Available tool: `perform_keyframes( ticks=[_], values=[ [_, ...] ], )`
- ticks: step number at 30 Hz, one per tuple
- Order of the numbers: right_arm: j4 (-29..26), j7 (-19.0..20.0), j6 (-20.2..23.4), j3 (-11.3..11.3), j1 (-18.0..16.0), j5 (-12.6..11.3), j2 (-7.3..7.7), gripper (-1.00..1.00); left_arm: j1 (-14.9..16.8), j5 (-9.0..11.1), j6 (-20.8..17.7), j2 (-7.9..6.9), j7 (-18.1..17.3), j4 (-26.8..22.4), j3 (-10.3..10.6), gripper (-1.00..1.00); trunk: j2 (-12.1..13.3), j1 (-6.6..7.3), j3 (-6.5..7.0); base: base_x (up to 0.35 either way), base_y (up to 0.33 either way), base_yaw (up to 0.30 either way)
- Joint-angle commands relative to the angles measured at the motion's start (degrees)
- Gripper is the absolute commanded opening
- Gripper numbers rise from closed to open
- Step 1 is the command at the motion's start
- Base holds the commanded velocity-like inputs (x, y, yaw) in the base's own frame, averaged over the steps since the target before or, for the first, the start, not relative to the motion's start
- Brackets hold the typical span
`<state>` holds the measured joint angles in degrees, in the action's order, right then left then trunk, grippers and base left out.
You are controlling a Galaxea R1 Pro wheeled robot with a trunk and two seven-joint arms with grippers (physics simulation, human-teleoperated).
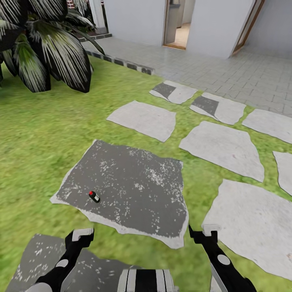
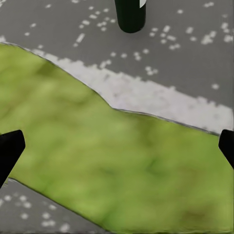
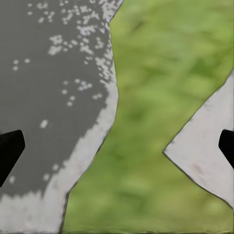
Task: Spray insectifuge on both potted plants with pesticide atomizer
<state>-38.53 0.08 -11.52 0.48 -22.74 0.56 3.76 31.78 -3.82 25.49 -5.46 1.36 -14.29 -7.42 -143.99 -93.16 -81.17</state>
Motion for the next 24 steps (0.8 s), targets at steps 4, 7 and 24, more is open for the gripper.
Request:
perform_keyframes(
  ticks=[4,7,24],
  values=[
    [0.0,0.0,-0.2,0.0,0.0,0.1,0.02,1.00,0.0,-0.4,0.3,0.02,0.1,0.1,-0.3,1.00,0.0,-0.01,-0.63,0.000,0.000,0.000],
    [0.0,0.0,-0.2,0.0,0.0,0.1,0.02,1.00,0.0,-0.4,0.4,0.08,0.1,0.1,-0.2,1.00,0.0,-0.01,-0.86,0.000,0.000,0.000],
    [-0.1,0.0,-0.2,0.0,0.0,0.0,0.02,1.00,0.0,-0.5,0.4,0.10,0.1,0.0,-0.2,1.00,0.0,-0.01,-1.00,0.117,0.000,0.000]
  ],
)
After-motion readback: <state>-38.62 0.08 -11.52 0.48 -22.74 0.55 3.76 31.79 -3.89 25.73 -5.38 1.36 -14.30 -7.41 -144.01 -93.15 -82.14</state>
